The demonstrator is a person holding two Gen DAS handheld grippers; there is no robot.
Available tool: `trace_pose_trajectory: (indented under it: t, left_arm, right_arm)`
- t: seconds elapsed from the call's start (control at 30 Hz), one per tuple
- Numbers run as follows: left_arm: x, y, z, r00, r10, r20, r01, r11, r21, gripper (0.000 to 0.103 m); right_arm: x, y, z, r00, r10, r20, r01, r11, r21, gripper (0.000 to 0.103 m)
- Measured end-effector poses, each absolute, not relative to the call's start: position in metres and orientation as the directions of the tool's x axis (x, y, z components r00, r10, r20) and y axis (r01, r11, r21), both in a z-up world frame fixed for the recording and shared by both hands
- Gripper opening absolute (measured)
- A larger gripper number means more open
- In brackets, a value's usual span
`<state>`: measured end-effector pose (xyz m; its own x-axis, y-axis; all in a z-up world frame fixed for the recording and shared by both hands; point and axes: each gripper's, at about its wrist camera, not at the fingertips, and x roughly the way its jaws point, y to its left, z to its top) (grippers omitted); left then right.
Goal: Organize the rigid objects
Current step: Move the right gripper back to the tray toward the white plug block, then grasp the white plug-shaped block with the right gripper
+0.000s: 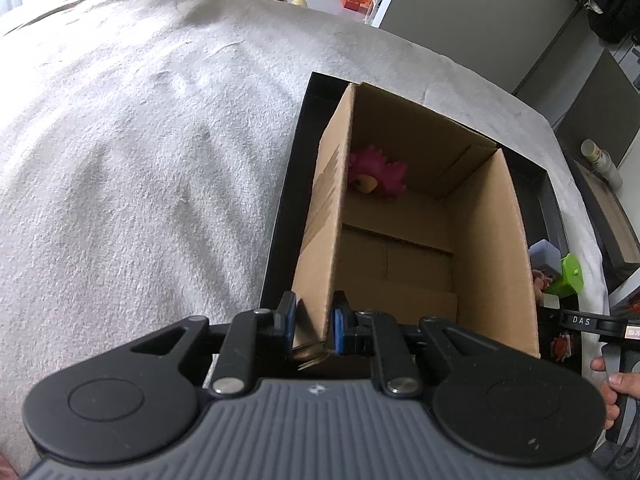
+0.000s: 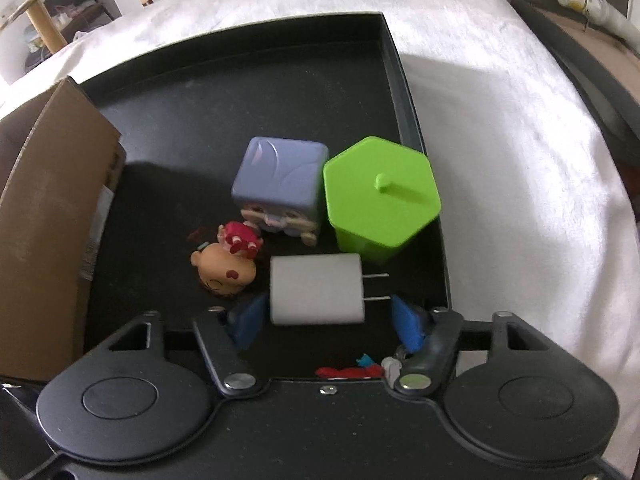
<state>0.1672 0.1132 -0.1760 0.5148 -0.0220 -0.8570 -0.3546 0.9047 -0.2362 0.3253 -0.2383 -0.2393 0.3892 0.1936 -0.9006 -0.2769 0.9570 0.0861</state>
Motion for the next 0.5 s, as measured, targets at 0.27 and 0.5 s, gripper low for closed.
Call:
trace_pose_trajectory:
  t: [0.27, 0.5]
  left_arm:
    - [0.166, 0.114, -0.175, 0.518, -0.024, -0.855, -0.354, 0.904, -0.240, 0.016]
    - [0.167, 0.114, -0.174, 0.527, -0.028, -0.849, -0.347, 0.905, -0.245, 0.016]
  right_arm:
    - [0.322, -0.240, -0.234, 0.394, 0.198, -0.898, -0.279, 0.956, 0.089, 0.060]
    - [0.314, -0.239, -0.215, 0.412, 0.228, -0.882, -0.291, 0.950, 0.110, 0.060]
